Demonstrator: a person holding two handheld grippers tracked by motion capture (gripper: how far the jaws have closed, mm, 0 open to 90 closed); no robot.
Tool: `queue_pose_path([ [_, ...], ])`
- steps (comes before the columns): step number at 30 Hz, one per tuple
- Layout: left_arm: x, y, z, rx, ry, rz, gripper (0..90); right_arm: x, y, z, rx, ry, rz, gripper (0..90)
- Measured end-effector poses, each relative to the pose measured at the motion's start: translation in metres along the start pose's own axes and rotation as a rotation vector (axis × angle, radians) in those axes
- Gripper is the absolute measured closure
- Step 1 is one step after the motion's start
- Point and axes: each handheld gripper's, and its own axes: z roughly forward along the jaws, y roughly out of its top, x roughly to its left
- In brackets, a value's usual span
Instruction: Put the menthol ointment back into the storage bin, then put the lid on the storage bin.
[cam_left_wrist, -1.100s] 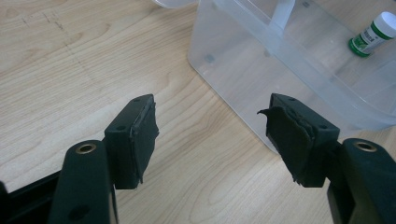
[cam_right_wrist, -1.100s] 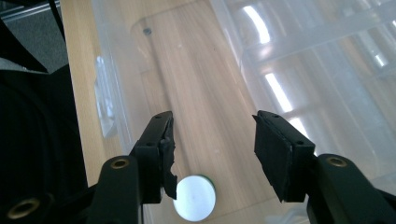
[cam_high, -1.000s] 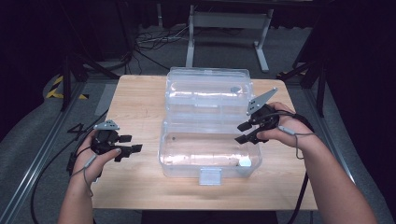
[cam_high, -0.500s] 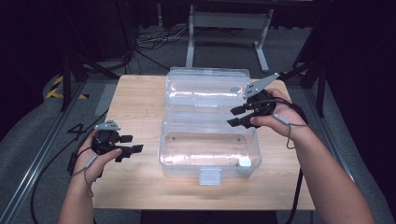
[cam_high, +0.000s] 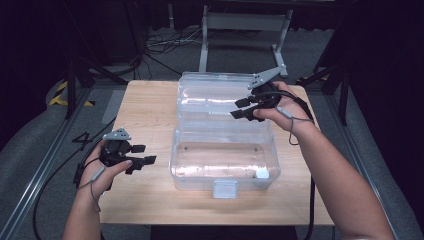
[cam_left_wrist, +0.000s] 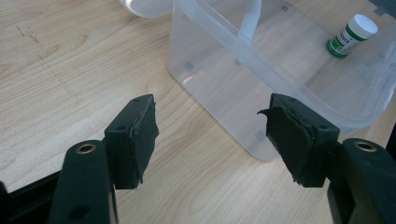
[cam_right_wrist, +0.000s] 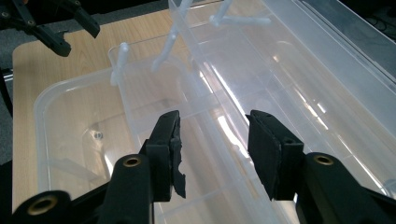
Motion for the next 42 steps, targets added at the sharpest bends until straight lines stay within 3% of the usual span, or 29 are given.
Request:
queue_pose_path([
  [9,-0.004,0.002,-0.001,-0.009,-0.01,0.012,34.4,-0.016,0.0,0.02,-0.017,0.007,0.029,53.6],
  [17,-0.008,0.004,0.0,-0.009,-0.016,0.021,34.5,-0.016,-0.002,0.034,0.031,0.021,0.027,61.1],
  [18,-0.008,0.004,0.0,-0.01,-0.014,0.023,34.5,-0.014,-0.003,0.035,0.046,-0.007,0.012,63.9],
  [25,-0.015,0.006,-0.003,-0.014,-0.023,0.043,34.6,-0.012,-0.006,0.036,0.018,-0.05,0.04,73.0],
  [30,-0.027,0.013,-0.007,-0.05,-0.071,0.078,35.3,-0.012,-0.005,0.037,0.029,-0.053,0.035,73.5],
  [36,-0.046,0.02,-0.003,-0.042,-0.099,0.134,35.3,-0.012,-0.005,0.037,0.025,-0.048,0.037,73.4],
  [42,-0.064,0.026,0.009,-0.024,-0.161,0.183,35.4,-0.013,-0.006,0.036,0.022,-0.048,0.04,73.3],
])
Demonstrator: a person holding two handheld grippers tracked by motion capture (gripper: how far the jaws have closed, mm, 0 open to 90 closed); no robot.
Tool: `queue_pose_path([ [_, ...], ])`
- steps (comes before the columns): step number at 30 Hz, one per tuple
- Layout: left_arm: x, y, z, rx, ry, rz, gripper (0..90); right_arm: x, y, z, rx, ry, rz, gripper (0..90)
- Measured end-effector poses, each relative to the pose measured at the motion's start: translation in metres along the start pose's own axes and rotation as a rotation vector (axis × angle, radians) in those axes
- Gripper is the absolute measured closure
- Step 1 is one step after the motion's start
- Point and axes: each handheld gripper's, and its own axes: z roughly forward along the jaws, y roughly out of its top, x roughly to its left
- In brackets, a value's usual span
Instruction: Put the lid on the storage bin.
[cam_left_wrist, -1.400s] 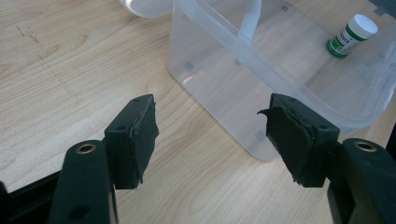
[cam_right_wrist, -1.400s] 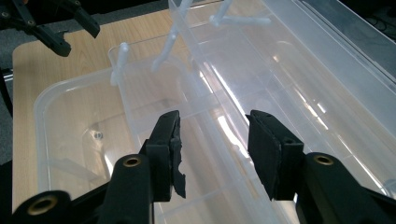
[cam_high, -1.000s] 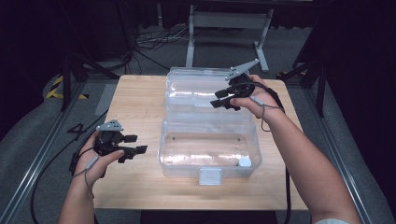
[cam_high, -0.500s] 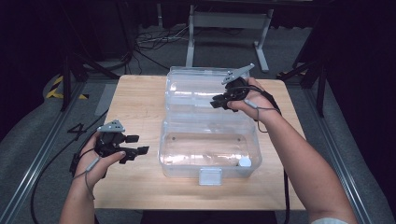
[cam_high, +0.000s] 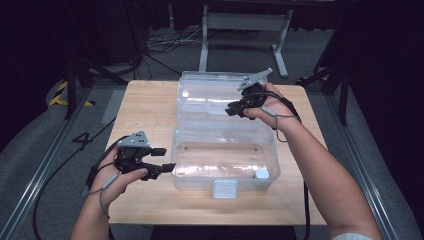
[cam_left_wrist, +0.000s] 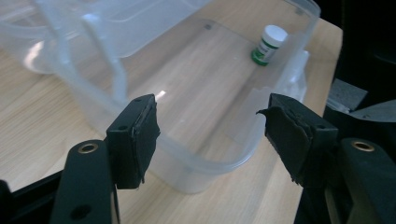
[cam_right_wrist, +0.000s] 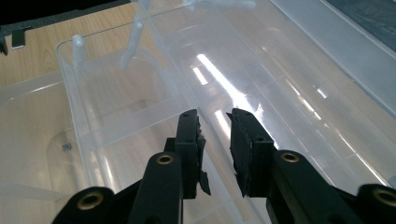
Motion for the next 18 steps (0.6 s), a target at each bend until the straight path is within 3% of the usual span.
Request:
queue_pose_path([
  [7,-0.009,0.005,0.02,0.029,-0.067,0.038,35.6,0.0,-0.001,0.0,-0.007,-0.002,-0.001,73.0],
  [11,-0.012,0.006,0.03,0.061,-0.073,0.064,36.1,-0.001,-0.001,0.0,-0.008,0.002,0.005,72.9],
  [18,-0.013,0.002,0.041,0.098,-0.081,0.072,36.6,0.0,-0.001,0.0,-0.009,0.005,0.005,71.9],
])
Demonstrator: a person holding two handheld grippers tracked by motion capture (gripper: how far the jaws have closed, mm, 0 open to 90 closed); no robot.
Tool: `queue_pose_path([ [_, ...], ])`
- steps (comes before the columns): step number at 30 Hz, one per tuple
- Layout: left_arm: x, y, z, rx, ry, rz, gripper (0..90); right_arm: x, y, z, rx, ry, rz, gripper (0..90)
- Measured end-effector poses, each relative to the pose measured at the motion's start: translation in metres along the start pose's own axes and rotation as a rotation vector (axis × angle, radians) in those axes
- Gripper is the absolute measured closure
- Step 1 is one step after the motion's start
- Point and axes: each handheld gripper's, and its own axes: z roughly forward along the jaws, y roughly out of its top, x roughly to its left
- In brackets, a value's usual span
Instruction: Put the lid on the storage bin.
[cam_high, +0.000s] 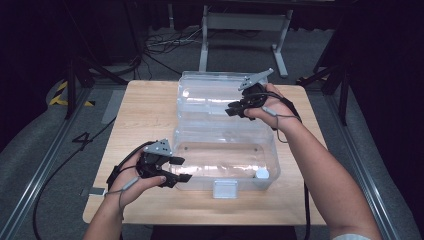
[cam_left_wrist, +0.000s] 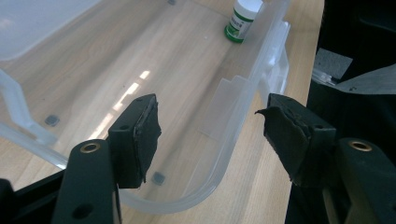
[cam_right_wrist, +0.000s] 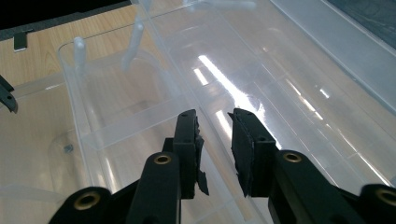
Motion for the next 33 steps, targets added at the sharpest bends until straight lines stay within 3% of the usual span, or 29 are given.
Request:
queue_pose_path([
  [16,-0.002,-0.002,0.026,0.068,-0.033,0.01,43.5,0.002,0.001,0.002,-0.002,-0.007,0.002,71.5],
  [23,-0.004,-0.001,0.034,0.114,-0.05,0.022,55.4,0.003,0.001,0.002,0.002,-0.019,-0.002,72.3],
  [24,-0.004,-0.001,0.034,0.106,-0.059,0.022,57.8,0.003,0.001,0.002,0.002,-0.02,-0.002,72.7],
  [28,-0.005,-0.002,0.036,0.152,-0.056,0.047,72.2,0.003,0.002,0.002,0.006,-0.027,0.0,73.0],
  [33,-0.005,-0.002,0.037,0.159,-0.041,0.052,74.1,0.004,0.001,0.002,0.006,-0.029,0.007,73.2],
])
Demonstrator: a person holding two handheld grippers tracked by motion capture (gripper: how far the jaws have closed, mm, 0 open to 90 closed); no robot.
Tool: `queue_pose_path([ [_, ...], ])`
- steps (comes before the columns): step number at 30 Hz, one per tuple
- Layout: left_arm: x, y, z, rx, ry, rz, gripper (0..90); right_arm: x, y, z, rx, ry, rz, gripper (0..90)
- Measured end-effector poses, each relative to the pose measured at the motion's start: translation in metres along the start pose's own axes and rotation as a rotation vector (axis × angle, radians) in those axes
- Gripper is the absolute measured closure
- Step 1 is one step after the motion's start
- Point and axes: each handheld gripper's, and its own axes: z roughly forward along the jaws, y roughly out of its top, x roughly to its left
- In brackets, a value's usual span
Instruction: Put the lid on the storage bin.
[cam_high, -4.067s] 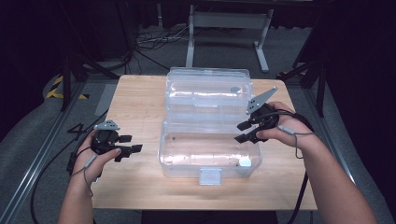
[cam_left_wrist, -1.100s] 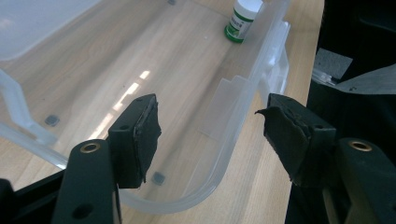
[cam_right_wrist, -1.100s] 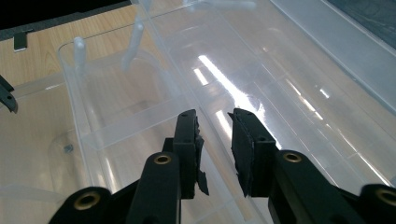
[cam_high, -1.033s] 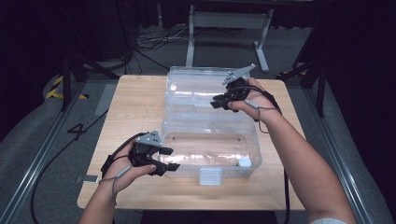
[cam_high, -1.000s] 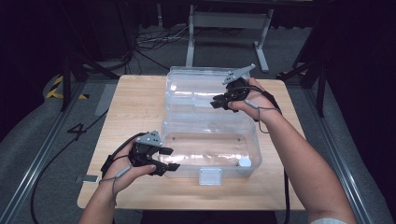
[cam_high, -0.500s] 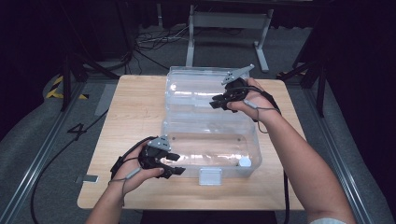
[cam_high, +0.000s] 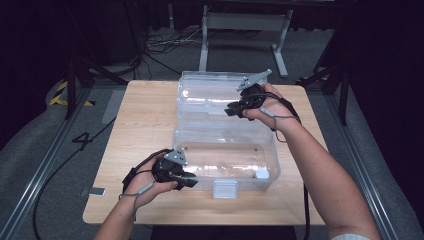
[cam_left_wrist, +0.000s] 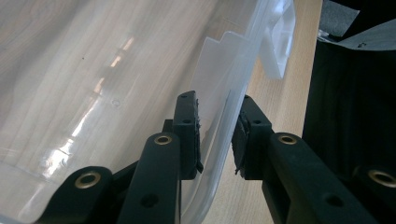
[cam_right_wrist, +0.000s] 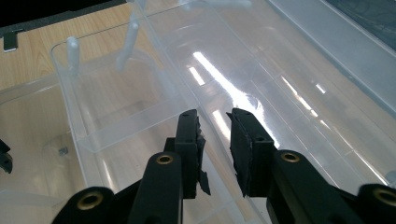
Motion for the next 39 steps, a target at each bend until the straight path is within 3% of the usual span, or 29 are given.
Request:
queue_pose_path([
  [22,-0.001,-0.001,0.001,-0.002,0.002,-0.033,73.1,0.015,-0.002,-0.005,0.021,-0.025,-0.057,72.5],
  [26,-0.001,-0.001,0.001,-0.001,0.003,-0.036,73.0,0.015,-0.002,-0.007,0.017,0.004,-0.048,72.6],
  [30,-0.001,-0.001,0.001,0.0,0.003,-0.039,73.0,0.017,-0.002,-0.009,0.018,0.007,-0.054,72.6],
  [33,-0.002,0.0,0.0,0.011,0.015,-0.067,72.2,0.022,-0.002,-0.012,0.017,0.012,-0.07,72.5],
  [39,-0.001,0.0,0.001,0.005,0.008,-0.065,72.2,0.027,-0.002,-0.017,0.022,0.027,-0.079,72.5],
])
